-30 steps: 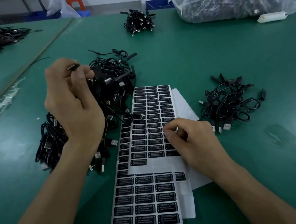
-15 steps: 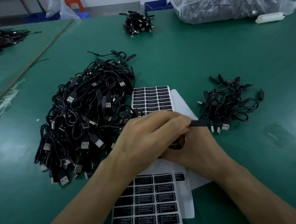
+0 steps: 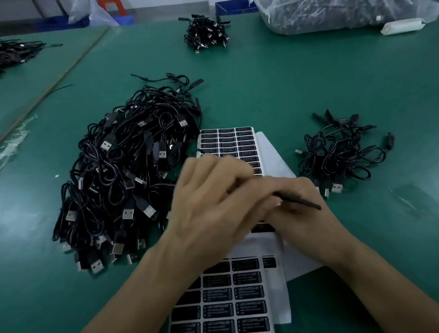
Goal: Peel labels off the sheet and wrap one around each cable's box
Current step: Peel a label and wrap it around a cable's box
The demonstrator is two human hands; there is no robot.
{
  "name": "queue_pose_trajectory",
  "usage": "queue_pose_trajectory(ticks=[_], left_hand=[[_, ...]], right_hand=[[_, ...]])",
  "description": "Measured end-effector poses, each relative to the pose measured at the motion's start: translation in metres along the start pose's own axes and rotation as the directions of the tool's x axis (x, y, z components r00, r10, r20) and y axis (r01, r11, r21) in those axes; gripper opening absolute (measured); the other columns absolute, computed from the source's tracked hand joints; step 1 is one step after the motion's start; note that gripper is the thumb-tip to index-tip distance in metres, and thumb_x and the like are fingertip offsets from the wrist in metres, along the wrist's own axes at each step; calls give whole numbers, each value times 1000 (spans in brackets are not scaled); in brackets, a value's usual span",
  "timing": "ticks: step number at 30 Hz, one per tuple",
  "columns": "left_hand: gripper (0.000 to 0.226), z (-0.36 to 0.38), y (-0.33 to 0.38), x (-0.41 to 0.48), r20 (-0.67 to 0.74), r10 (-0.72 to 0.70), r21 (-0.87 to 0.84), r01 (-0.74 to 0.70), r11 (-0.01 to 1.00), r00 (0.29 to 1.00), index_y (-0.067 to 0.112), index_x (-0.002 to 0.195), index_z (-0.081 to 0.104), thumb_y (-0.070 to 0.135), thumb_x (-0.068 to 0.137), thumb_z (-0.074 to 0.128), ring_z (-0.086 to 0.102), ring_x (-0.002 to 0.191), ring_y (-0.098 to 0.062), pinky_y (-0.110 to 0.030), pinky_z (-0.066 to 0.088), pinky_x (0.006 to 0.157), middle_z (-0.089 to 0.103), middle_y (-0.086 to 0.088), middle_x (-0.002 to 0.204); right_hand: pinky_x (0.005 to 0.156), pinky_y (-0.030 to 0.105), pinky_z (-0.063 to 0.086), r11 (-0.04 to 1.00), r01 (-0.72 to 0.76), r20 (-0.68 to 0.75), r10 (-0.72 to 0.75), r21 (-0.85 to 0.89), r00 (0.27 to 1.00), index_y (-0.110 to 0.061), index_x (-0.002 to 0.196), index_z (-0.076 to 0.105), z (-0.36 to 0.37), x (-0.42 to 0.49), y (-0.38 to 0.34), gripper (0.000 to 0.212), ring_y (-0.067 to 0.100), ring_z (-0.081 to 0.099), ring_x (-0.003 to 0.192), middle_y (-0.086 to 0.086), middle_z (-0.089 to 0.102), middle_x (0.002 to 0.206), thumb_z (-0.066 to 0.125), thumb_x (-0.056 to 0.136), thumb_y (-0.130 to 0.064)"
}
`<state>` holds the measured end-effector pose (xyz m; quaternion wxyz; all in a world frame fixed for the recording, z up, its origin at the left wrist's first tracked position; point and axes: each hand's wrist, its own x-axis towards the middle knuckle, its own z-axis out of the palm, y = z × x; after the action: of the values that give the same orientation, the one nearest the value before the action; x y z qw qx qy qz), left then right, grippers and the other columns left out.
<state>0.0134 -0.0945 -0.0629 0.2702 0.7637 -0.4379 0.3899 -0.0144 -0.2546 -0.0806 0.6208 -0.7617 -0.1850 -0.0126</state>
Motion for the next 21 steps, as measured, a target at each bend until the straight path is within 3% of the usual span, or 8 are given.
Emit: queue_pose_trajectory(ticks=[2,5,7,9,12,17,21], left_hand=[[17,-3,-10,-2,48,-52,24,51,998,997,20,105,64,34,103,55,53,73,-24,-43,43,66,60,-4,83],[25,-5,-22,-3,87,-211,44,208,977,974,11,99,68,35,97,62,49,71,-17,-41,45,62,48,8,80],[30,-4,-22,-8,156,-306,64,300,952,939,11,106,65,38,94,62,48,75,-12,-36,47,64,43,13,88],[37,-4,-24,-10,229,-326,87,314,945,917,14,113,63,44,92,63,55,81,-12,-35,49,70,51,14,91],[51,-5,-27,-12,303,-294,155,258,954,906,16,120,66,56,88,59,63,86,-20,-39,51,75,66,6,94],[72,-14,-38,-11,344,-439,469,253,846,830,24,121,65,80,77,54,58,99,-24,-39,35,82,67,6,112],[59,-16,-40,-13,398,-541,543,285,790,740,28,118,68,70,81,53,57,104,-25,-41,35,84,66,6,114]], right_hand=[[70,36,58,995,75,-49,-71,72,996,-10,101,73,1,0,-6,20,23,68,82,3,73,87,66,88,3],[69,22,54,986,64,-95,-50,152,994,-21,107,70,6,0,-7,27,4,65,81,-13,71,91,70,85,-5],[65,13,51,986,36,-145,-12,163,989,-21,108,71,9,1,-8,18,0,65,74,-16,71,86,64,92,-15],[52,9,44,988,0,-257,41,156,966,-19,98,73,7,1,-8,20,1,63,64,-5,72,79,56,98,-28],[40,19,40,980,-86,-409,154,181,900,-19,88,73,1,3,-6,32,12,64,62,4,73,79,50,98,-38],[39,24,42,953,10,-524,158,303,837,-16,103,70,-6,5,-9,38,19,66,62,9,73,85,45,96,-44],[44,25,46,860,106,-570,233,499,788,-21,101,70,-15,8,-16,38,18,68,66,5,75,88,46,93,-50]])
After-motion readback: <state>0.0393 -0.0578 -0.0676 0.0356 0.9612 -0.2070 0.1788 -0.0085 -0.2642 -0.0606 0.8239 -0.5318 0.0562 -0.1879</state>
